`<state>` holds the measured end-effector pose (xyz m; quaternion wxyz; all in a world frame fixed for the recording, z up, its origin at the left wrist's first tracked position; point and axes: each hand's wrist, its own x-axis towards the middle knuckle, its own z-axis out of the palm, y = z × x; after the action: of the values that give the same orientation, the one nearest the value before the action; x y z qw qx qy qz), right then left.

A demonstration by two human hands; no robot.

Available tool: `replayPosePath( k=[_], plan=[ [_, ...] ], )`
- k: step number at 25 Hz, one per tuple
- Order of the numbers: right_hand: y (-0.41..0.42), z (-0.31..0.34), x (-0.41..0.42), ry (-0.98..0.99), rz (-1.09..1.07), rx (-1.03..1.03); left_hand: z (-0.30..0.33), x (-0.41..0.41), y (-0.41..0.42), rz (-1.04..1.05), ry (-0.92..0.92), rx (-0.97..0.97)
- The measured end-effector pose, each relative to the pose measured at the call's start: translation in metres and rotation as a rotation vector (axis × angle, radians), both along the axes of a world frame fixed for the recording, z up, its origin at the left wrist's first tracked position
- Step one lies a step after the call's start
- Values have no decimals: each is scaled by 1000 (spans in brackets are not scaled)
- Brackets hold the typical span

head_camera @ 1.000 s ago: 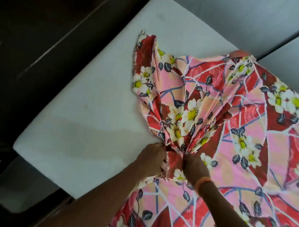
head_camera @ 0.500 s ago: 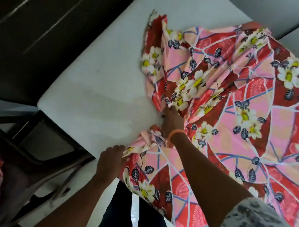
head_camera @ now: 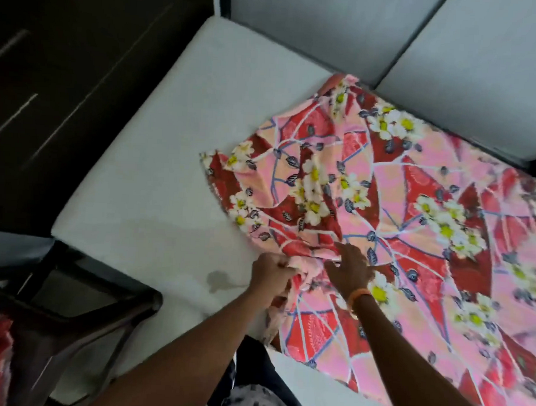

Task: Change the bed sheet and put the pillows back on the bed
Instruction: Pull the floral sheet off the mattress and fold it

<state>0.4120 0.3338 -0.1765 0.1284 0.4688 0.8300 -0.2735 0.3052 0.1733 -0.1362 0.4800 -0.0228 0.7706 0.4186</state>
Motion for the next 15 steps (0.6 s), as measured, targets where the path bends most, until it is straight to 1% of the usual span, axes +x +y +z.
replayPosePath(
  k=[2,3,4,5,6,9,10,11,13,14,15],
  plan=[
    [-23,50,23,461,-296,-334,39,30,32,114,-181,149],
    [-39,77,38,602,-391,-486,58,42,47,135,-248,215],
    [-54,96,55,675,-454,-583,76,51,61,145,-286,254],
    [-70,110,75,654,-474,-606,92,60,74,160,-313,272],
    [-84,120,92,592,-461,-519,106,66,84,193,-340,286],
    [-97,134,140,351,-356,-108,156,81,103,286,-485,365],
    [-91,141,150,322,-412,-36,172,86,106,311,-504,401],
    [-83,154,159,325,-502,6,187,91,107,323,-499,432],
    [-59,192,171,405,-655,103,206,101,107,305,-420,450],
    [-43,212,178,452,-721,160,211,108,104,247,-358,452],
    [-25,230,180,493,-788,208,212,116,99,119,-297,440]
  ],
)
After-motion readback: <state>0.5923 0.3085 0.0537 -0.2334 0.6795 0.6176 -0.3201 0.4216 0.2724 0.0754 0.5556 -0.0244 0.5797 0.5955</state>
